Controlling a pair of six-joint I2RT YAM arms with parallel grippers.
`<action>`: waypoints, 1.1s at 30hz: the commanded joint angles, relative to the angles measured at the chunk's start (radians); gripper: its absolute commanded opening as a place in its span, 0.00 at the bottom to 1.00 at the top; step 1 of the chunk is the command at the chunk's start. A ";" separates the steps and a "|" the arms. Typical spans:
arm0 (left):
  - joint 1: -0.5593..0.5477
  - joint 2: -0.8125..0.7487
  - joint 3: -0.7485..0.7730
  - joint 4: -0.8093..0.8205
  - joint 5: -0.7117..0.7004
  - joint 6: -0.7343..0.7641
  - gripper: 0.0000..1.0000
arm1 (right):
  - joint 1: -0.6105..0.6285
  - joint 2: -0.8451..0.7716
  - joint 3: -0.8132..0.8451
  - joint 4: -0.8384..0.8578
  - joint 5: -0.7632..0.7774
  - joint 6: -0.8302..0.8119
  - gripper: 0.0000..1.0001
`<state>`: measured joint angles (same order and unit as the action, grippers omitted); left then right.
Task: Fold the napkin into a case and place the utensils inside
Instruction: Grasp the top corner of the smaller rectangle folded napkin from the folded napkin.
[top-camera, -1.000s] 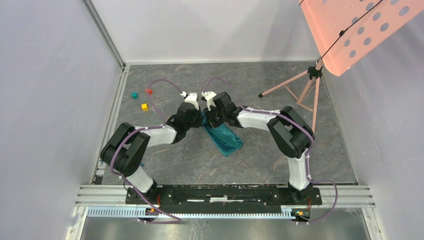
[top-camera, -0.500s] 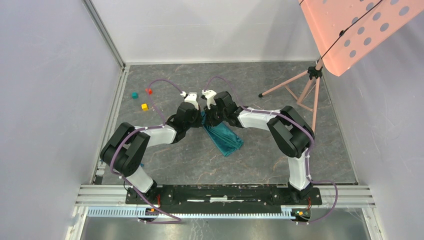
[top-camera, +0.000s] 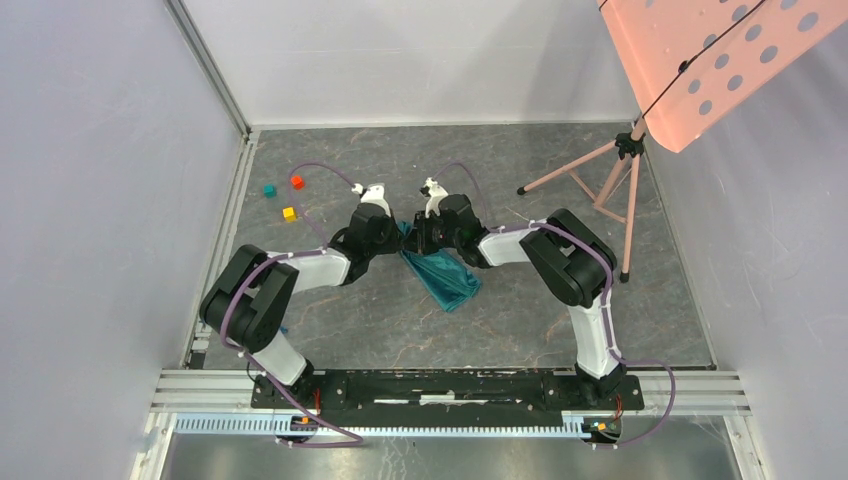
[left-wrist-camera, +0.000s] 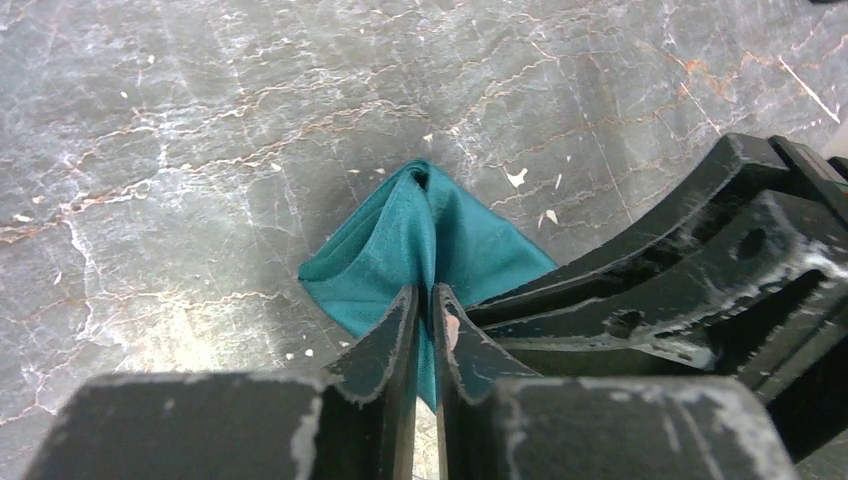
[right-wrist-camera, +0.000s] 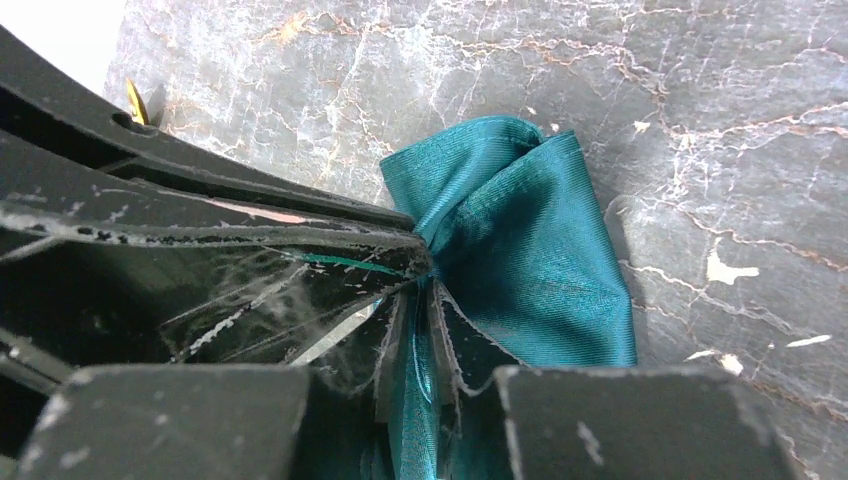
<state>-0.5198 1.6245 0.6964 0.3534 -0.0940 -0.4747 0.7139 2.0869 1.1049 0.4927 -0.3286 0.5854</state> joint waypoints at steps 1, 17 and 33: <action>0.009 -0.022 0.011 -0.038 0.023 -0.082 0.24 | -0.010 -0.045 -0.010 0.069 -0.060 0.036 0.21; 0.117 -0.301 -0.134 -0.278 0.233 -0.369 0.53 | -0.006 -0.349 -0.092 -0.431 0.073 -0.573 0.62; 0.144 -0.200 -0.104 -0.233 0.260 -0.482 0.50 | 0.116 -0.278 -0.039 -0.421 0.273 -0.887 0.58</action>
<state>-0.3950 1.3705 0.5137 0.1211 0.1883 -0.9710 0.8230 1.7596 1.0046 0.0387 -0.0551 -0.2485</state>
